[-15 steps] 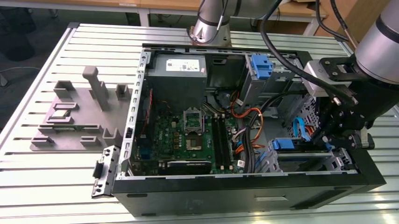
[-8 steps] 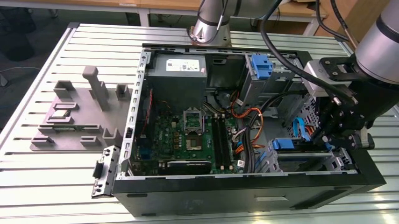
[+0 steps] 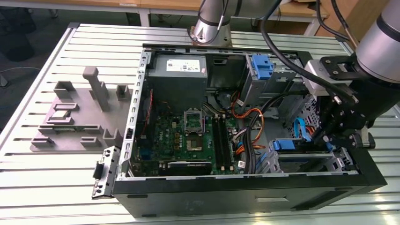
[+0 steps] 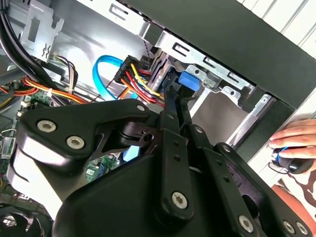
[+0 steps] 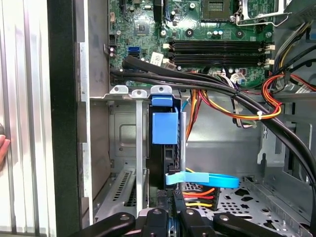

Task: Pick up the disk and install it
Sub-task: 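Insert the second disk wire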

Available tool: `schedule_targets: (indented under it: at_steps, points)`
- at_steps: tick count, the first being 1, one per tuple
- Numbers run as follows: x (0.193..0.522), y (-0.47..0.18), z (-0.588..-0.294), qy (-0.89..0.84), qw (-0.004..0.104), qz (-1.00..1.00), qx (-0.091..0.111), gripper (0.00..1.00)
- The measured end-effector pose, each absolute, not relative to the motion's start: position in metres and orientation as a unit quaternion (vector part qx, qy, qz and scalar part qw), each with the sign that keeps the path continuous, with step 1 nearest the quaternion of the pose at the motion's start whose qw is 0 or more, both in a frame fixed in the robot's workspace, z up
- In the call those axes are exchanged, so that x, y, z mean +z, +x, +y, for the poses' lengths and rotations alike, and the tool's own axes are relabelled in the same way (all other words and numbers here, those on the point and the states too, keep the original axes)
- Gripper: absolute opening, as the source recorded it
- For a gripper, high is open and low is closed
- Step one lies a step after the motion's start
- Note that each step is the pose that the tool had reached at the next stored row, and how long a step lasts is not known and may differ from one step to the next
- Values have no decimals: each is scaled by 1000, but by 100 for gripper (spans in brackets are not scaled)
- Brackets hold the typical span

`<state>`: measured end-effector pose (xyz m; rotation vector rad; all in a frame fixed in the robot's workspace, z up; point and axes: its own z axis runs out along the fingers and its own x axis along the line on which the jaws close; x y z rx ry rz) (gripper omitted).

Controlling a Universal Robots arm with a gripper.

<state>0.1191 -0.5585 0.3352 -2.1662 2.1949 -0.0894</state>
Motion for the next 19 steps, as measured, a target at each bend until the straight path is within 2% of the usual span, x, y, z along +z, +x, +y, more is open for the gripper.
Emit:
schedule_targets:
  at_steps: [19]
  points:
    - [332, 119, -557, -702, 27, 711, -30, 16]
